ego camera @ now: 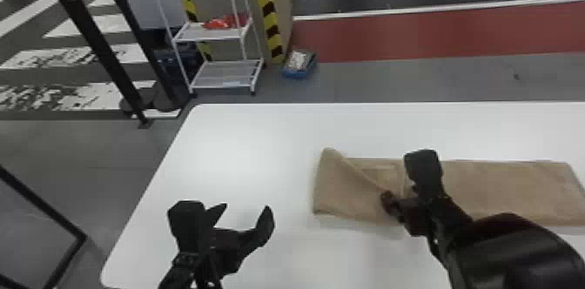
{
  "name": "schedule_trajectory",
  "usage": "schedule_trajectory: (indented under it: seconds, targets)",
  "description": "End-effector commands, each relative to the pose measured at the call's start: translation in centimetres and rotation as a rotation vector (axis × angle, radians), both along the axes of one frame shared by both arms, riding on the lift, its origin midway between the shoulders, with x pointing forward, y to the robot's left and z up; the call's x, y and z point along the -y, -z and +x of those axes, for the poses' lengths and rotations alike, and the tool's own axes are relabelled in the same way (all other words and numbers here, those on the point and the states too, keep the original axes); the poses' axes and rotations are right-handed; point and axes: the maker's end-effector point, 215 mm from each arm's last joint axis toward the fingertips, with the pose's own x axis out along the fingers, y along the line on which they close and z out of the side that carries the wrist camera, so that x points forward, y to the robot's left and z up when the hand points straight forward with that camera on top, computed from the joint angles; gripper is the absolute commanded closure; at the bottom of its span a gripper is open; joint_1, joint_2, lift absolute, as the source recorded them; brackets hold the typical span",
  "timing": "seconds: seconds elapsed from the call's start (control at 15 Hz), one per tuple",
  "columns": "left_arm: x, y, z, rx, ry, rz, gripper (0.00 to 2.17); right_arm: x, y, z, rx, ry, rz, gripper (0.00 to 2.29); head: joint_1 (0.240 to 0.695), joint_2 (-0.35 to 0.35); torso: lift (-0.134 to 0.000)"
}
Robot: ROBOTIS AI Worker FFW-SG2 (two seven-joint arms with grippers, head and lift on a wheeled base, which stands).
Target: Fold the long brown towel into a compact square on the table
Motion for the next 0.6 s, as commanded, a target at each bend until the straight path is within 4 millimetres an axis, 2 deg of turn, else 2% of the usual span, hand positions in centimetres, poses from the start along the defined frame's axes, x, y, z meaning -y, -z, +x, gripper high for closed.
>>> schedule_trajectory:
  seconds: [0.0,0.13,0.2,0.27,0.53]
  targets:
    - [-0.03,0.00,-0.21,-0.001,-0.001,0.001,0.03,-0.01,0.31,-0.27,-0.011,-0.001,-0.004,0.53,0.695,0.232,-0.057]
    - [0.05,0.09,-0.23,-0.003,0.001,0.000,0.03,0.03,0.30,-0.21,-0.010,-0.002,-0.007,0.54,0.695,0.234,-0.057]
    - [0.09,0.08,-0.23,-0.003,0.002,0.000,0.03,-0.02,0.30,-0.23,-0.010,-0.004,-0.008,0.73,0.695,0.233,-0.057]
    - [0.12,0.16,-0.31,-0.004,0.001,-0.002,0.03,-0.02,0.30,-0.23,-0.010,-0.004,-0.008,0.80,0.695,0.233,-0.057]
    - [-0.03,0.07,-0.28,-0.003,-0.001,0.001,0.03,-0.29,-0.27,0.15,0.011,-0.008,0.002,0.80,0.695,0.235,-0.057]
